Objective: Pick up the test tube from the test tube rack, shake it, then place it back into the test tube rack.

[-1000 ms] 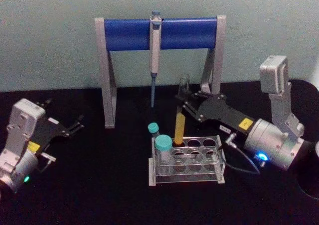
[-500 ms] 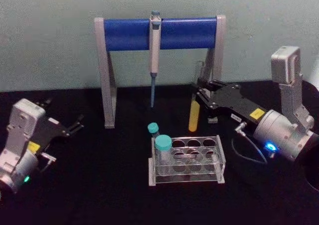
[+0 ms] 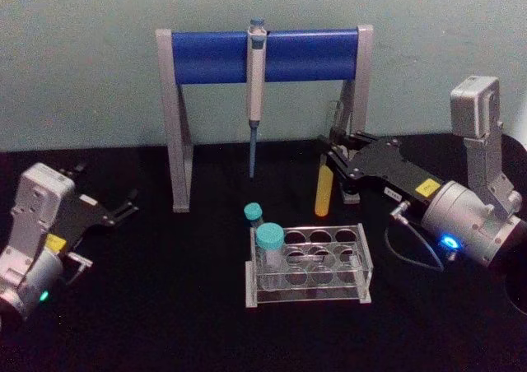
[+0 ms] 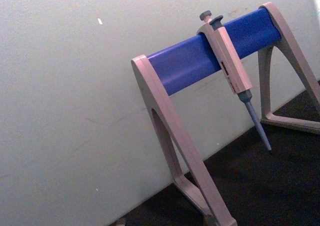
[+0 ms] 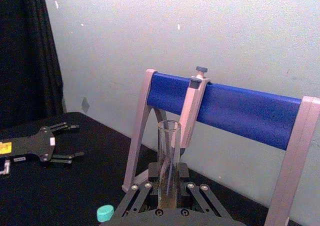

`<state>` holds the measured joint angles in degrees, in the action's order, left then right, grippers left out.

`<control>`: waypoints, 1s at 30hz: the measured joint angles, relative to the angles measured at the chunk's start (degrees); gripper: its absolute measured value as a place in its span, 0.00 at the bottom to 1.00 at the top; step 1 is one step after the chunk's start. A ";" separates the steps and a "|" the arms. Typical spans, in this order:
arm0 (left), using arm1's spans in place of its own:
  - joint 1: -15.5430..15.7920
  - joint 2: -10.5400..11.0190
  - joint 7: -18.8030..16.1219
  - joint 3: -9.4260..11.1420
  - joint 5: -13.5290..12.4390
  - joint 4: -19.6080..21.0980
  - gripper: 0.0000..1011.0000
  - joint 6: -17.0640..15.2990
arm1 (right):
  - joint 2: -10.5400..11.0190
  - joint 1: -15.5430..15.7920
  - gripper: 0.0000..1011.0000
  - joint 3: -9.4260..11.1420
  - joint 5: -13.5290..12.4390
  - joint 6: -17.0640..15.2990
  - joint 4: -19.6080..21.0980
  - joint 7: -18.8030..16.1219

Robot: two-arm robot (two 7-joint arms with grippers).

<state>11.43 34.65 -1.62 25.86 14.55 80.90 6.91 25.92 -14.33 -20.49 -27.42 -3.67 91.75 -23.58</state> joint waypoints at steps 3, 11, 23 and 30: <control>0.00 0.00 0.00 0.00 0.00 0.00 0.99 0.00 | 0.01 0.12 0.22 0.12 0.09 -0.09 0.11 0.17; 0.00 0.00 0.00 0.00 0.00 0.00 0.99 0.00 | 0.41 1.18 0.22 0.87 0.46 -0.49 1.34 1.12; 0.00 0.00 0.00 0.00 0.00 0.00 0.99 0.00 | 4.30 6.92 0.22 3.52 0.22 -2.88 8.19 1.90; 0.00 0.00 0.00 0.00 0.00 0.00 0.99 0.00 | 5.85 9.05 0.22 3.54 -1.14 -3.94 11.26 0.52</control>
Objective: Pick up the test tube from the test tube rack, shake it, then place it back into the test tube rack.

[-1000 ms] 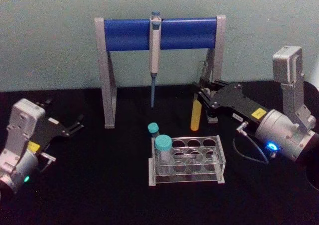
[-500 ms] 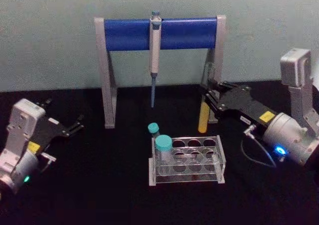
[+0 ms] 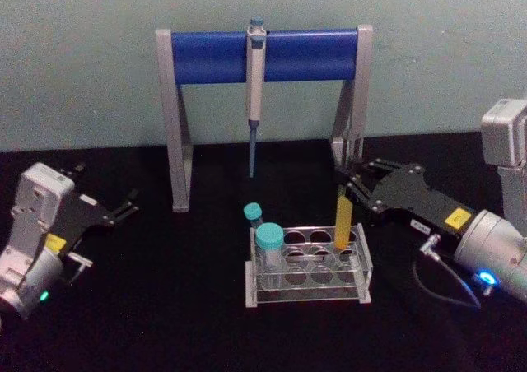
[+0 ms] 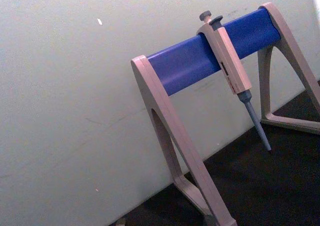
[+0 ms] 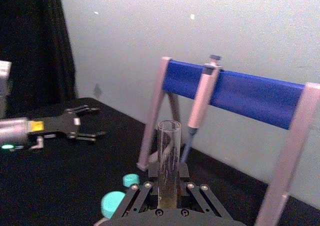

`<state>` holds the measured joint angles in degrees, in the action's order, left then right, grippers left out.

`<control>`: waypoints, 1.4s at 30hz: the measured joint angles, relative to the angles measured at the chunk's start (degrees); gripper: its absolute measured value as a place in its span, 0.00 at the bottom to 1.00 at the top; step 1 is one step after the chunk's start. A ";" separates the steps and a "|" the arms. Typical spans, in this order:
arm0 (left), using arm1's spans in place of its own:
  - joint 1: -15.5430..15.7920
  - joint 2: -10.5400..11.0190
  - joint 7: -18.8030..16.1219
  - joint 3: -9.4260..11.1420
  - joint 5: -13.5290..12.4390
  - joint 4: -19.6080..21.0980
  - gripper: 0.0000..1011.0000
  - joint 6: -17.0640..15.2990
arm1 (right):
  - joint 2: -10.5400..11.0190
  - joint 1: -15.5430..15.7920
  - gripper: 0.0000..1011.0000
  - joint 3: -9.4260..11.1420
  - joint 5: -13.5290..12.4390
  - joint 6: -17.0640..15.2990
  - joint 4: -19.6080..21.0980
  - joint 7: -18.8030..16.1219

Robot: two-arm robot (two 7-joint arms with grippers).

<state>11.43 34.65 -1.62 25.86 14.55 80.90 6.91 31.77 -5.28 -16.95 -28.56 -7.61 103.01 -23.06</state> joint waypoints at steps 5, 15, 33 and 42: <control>0.00 0.00 0.00 0.00 0.00 0.00 0.99 0.00 | -0.21 -0.53 0.22 -1.31 -0.79 0.07 0.03 -1.36; 0.00 0.00 0.00 0.00 0.00 0.00 0.99 0.00 | -2.79 -6.07 0.22 -5.31 -1.16 1.67 -5.13 -3.38; 0.00 0.00 0.01 0.00 0.00 0.00 0.99 0.00 | -4.44 -9.96 0.22 -4.00 0.79 3.30 -10.31 -0.36; 0.00 0.00 0.00 0.00 0.00 0.00 0.99 0.00 | -4.53 -9.42 0.22 -3.30 0.84 3.21 -10.11 -0.09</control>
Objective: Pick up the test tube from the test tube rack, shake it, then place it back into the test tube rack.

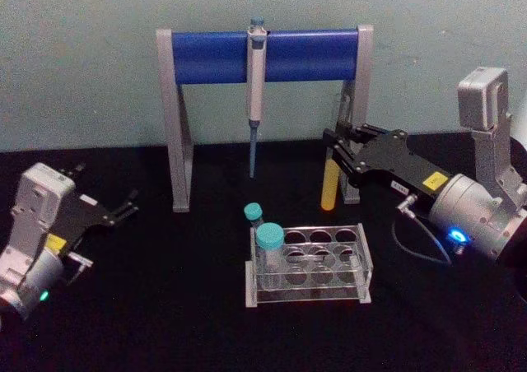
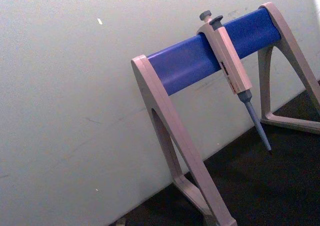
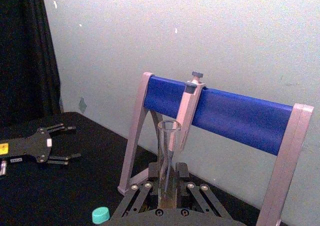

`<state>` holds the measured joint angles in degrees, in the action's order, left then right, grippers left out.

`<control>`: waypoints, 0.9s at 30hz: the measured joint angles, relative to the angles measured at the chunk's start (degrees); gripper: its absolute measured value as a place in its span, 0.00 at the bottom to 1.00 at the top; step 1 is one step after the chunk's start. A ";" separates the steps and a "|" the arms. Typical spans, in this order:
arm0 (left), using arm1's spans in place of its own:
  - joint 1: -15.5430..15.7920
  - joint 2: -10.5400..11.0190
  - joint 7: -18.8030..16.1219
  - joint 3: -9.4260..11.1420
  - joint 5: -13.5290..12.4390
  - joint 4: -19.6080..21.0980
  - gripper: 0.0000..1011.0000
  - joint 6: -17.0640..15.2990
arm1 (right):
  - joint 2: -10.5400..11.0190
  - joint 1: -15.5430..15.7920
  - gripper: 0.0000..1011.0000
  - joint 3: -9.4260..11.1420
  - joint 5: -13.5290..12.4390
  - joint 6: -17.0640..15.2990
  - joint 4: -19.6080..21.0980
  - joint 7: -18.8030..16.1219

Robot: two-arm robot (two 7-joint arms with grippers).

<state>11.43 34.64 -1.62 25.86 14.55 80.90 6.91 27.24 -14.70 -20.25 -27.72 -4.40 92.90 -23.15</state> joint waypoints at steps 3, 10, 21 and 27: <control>0.00 0.00 0.00 0.00 0.00 0.00 0.99 0.00 | -0.21 0.01 0.22 0.09 0.10 0.09 -0.05 -0.08; 0.00 0.00 0.00 0.00 0.00 0.00 0.99 0.00 | -0.36 0.17 0.22 0.25 0.23 0.11 -0.03 -0.09; 0.00 0.00 0.00 0.00 0.00 0.00 0.99 0.00 | -0.31 0.50 0.22 0.35 -0.24 0.31 0.47 -1.20; 0.00 0.00 0.00 0.00 0.00 0.00 0.99 0.00 | -0.22 0.96 0.22 0.18 -1.58 1.21 0.71 -2.70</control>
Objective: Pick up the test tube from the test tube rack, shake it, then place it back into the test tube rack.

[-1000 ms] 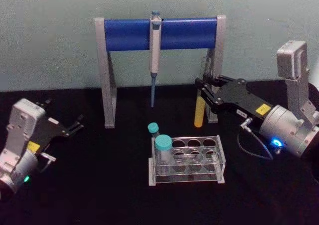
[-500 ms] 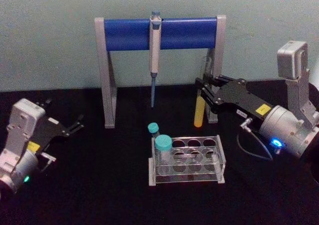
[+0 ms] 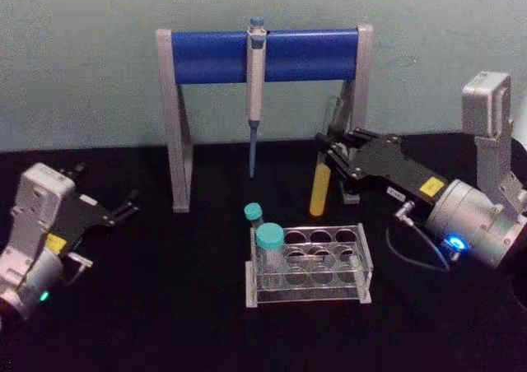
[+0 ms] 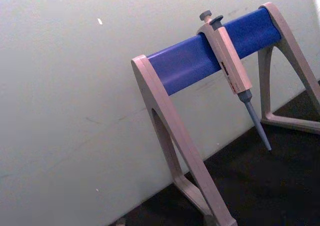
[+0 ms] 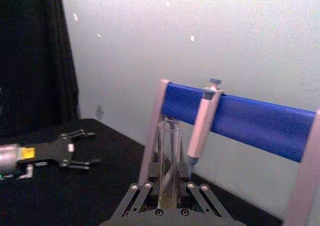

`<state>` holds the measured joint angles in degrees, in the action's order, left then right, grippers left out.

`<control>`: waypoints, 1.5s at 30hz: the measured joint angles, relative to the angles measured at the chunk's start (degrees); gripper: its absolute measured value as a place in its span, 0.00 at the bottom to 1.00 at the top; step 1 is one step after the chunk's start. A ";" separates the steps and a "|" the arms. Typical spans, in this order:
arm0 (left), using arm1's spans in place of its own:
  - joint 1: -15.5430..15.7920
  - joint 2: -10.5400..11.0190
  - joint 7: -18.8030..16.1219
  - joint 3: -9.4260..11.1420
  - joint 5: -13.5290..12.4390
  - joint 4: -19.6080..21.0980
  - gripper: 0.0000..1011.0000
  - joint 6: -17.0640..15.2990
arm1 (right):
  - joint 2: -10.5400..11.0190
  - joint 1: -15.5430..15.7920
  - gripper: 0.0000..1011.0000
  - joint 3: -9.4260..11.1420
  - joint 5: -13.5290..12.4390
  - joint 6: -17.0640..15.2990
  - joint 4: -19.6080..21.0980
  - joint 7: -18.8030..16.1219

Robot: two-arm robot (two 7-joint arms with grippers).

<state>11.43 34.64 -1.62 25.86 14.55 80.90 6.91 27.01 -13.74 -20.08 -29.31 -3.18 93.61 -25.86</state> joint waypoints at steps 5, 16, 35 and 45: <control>0.00 0.00 0.00 0.00 0.00 0.00 0.99 0.00 | 0.44 0.32 0.22 -0.68 -1.98 1.00 -0.03 -2.68; 0.00 0.00 0.00 0.00 0.00 0.00 0.99 0.00 | 2.06 0.89 0.22 -2.91 -4.29 2.80 -0.81 -6.12; 0.00 0.00 0.00 0.00 0.00 0.00 0.99 0.00 | 2.29 0.06 0.22 -5.67 -3.59 4.03 -3.69 -6.74; 0.00 0.00 0.00 0.00 0.00 0.00 0.99 0.00 | 2.26 0.07 0.22 -6.06 -2.73 3.69 -4.38 -5.95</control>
<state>11.43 34.65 -1.62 25.86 14.55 80.90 6.91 29.28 -13.67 -26.13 -32.04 0.51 89.23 -31.81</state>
